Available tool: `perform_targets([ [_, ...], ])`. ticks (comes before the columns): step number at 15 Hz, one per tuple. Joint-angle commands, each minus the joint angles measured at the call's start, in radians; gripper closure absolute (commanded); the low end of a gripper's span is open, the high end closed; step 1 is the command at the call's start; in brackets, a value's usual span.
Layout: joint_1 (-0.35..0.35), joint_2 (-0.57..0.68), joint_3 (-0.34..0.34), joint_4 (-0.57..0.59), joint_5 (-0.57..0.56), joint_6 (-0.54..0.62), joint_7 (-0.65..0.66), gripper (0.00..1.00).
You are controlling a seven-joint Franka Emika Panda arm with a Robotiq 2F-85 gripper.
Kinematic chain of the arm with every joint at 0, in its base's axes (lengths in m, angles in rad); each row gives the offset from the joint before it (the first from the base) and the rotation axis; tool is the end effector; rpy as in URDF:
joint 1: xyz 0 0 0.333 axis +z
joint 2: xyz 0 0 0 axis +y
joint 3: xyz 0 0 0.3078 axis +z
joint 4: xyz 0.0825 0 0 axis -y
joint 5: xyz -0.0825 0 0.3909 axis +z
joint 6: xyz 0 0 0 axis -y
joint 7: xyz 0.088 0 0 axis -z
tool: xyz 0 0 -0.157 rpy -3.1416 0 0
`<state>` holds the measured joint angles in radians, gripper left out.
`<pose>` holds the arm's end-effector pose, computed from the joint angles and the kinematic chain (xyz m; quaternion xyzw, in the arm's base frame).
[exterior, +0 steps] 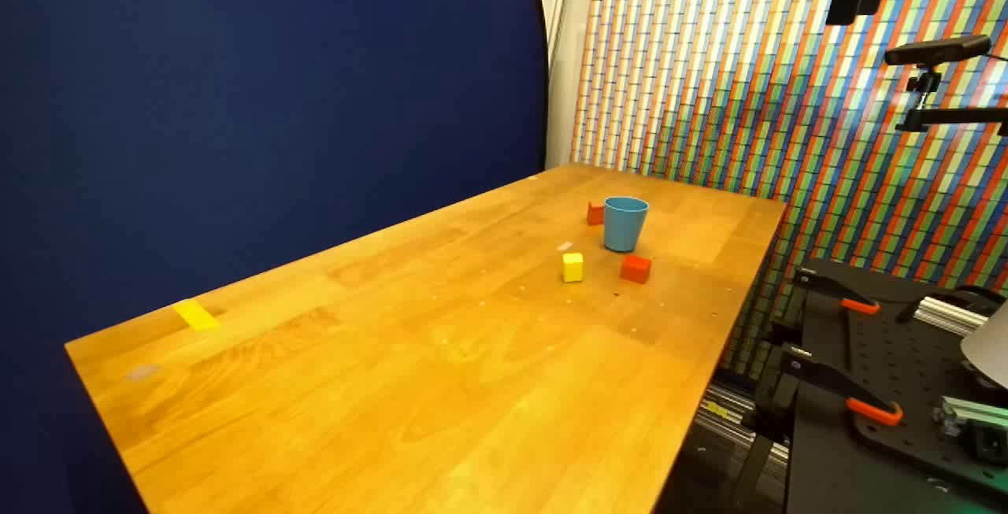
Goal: Put the yellow block inside the blue cup
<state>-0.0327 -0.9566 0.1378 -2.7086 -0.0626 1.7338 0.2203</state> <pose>0.2806 0.0152 0.4293 0.9928 -0.0814 0.0001 0.0877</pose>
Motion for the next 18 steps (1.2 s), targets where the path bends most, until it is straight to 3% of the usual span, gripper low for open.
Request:
perform_targets([
  [1, 0.007, 0.001, -0.005, 0.003, -0.004, -0.002, 0.004, 0.0],
  [6, 0.007, 0.001, -0.005, 0.005, -0.004, -0.002, 0.004, 0.0],
  [9, -0.017, 0.19, -0.005, 0.045, -0.007, 0.128, 0.017, 0.0],
  [13, 0.019, 0.413, -0.018, 0.074, 0.0, 0.293, -0.05, 0.0],
  [18, 0.082, 0.723, -0.056, 0.176, 0.051, 0.446, -0.233, 0.0],
])
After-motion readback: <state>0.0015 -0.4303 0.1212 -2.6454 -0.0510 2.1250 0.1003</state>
